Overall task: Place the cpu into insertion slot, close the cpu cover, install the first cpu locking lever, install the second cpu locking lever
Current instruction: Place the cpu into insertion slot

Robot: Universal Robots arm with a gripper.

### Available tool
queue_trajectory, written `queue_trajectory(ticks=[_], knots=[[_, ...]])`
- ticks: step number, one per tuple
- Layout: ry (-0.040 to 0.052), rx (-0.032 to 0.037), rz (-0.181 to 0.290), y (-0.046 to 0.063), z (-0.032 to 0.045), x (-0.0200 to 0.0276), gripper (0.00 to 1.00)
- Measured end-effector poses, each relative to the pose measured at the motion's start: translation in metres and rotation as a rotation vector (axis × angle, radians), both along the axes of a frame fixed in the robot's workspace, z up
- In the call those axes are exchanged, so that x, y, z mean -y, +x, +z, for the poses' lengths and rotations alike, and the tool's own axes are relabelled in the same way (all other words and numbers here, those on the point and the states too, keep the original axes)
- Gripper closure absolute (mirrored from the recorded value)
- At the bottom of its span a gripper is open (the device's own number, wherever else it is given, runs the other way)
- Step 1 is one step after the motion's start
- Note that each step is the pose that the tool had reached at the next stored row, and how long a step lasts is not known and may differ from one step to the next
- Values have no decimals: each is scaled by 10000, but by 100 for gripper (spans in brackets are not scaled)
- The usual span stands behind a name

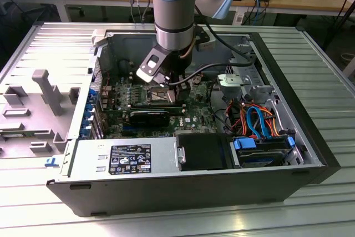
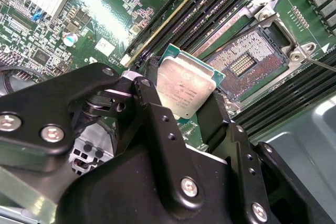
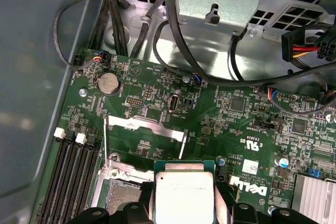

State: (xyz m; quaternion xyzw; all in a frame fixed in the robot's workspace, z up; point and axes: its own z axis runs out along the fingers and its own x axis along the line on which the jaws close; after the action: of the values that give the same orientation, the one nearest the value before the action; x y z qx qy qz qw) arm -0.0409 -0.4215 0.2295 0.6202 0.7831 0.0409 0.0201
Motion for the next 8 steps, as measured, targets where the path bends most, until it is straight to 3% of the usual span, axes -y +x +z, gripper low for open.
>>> queue_trajectory(ticks=[8], knots=[[0, 0, -56, 0, -6, 0, 46]])
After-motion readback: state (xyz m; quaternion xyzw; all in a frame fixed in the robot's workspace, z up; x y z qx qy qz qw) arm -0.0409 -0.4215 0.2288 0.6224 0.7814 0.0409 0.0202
